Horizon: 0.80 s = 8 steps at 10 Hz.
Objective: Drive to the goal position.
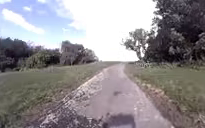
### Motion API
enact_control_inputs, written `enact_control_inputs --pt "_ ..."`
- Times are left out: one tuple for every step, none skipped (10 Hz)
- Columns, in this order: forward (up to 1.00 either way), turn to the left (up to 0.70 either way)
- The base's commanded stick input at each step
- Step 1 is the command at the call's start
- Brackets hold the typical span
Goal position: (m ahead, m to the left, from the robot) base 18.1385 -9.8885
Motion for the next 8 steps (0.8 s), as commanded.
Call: enact_control_inputs --pt "0.7 0.01" --pt "0.7 0.01" --pt "0.7 0.01" --pt "0.7 0.01" --pt "0.7 0.01" --pt "0.7 0.01" --pt "0.7 0.01" --pt "0.7 0.01"
